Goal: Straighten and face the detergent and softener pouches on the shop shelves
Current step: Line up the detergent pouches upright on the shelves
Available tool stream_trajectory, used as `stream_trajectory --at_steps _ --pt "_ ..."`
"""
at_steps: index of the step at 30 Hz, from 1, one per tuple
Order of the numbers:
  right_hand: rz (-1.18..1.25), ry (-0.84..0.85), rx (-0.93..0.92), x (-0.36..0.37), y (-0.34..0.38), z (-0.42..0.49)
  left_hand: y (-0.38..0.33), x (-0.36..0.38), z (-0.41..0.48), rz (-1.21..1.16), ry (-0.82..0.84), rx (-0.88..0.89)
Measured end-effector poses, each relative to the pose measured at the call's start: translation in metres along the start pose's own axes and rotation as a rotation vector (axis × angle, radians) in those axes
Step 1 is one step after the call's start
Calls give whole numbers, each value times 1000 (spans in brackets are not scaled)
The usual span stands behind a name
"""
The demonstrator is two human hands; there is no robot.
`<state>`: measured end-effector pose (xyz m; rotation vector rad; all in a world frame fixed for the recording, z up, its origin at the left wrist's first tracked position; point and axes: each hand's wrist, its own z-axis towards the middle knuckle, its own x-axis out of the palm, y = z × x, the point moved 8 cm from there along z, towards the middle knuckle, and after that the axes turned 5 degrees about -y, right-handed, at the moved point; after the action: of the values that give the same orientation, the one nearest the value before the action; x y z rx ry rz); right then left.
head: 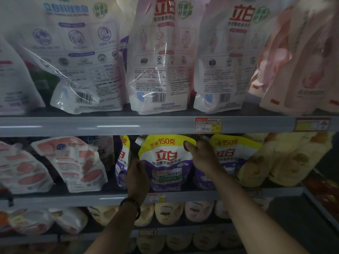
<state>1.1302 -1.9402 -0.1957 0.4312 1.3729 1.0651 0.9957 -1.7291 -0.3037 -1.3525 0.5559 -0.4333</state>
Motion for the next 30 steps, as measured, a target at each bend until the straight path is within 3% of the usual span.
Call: stream_trajectory --at_steps 6,13,21,30 --pt "27 -104 15 -8 4 1 1 4 4 -9 23 14" --pt "4 -95 4 -10 0 -5 19 9 7 55 51 -4" --pt "-89 -205 -156 -34 16 -9 -4 16 -4 115 173 45" --pt "31 -380 -53 -35 -8 -41 -8 20 -12 111 248 49"
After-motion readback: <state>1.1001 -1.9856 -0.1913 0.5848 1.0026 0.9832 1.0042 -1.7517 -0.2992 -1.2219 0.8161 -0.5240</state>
